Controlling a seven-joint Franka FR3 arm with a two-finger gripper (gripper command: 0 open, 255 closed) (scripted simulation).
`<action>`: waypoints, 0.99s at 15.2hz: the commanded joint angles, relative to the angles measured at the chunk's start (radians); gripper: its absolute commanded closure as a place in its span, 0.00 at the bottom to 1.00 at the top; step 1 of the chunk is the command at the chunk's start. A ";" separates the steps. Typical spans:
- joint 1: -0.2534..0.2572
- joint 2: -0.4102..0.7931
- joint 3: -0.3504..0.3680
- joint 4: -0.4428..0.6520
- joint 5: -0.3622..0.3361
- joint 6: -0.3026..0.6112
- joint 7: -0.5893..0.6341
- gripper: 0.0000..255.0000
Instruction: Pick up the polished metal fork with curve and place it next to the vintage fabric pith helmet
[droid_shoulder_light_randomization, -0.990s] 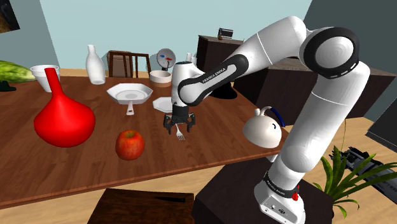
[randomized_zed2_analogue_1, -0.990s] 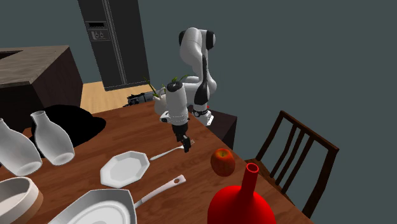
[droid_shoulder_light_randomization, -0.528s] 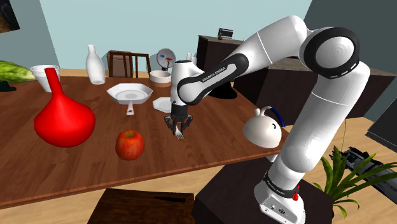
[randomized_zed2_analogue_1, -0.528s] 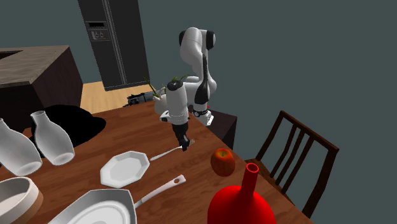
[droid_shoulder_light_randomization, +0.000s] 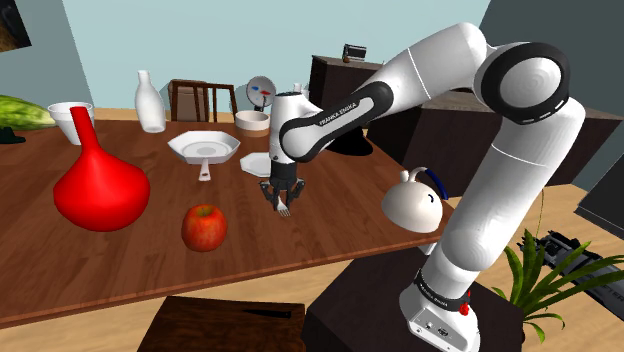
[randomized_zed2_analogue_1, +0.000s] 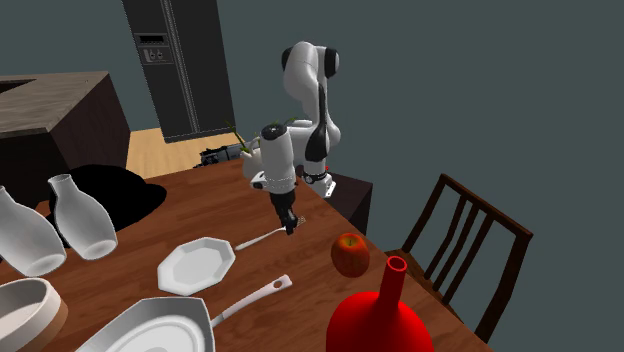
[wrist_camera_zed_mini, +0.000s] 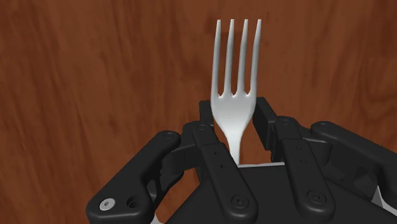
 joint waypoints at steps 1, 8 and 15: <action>-0.001 -0.018 0.000 0.007 0.007 -0.026 -0.004 1.00; -0.002 -0.071 -0.003 0.050 0.024 -0.120 -0.016 1.00; -0.003 -0.114 -0.007 0.104 0.036 -0.215 -0.023 1.00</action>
